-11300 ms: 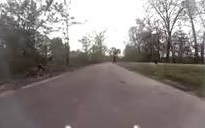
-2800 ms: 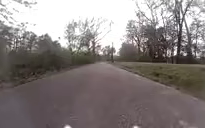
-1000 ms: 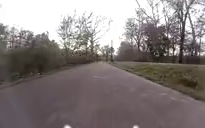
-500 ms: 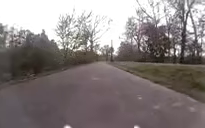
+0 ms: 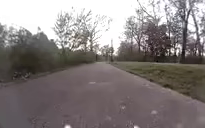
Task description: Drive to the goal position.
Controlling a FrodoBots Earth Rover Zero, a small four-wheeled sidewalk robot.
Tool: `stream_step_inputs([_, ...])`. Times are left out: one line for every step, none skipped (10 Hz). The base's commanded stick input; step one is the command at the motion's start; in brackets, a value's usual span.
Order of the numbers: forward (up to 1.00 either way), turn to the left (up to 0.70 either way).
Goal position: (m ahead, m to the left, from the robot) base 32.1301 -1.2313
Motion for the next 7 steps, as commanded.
stream_step_inputs([1.0, 0.0])
stream_step_inputs([1.0, 0.0])
stream_step_inputs([1.0, 0.0])
stream_step_inputs([1.0, 0.0])
stream_step_inputs([1.0, 0.0])
stream_step_inputs([1.0, 0.0])
stream_step_inputs([1.0, 0.0])
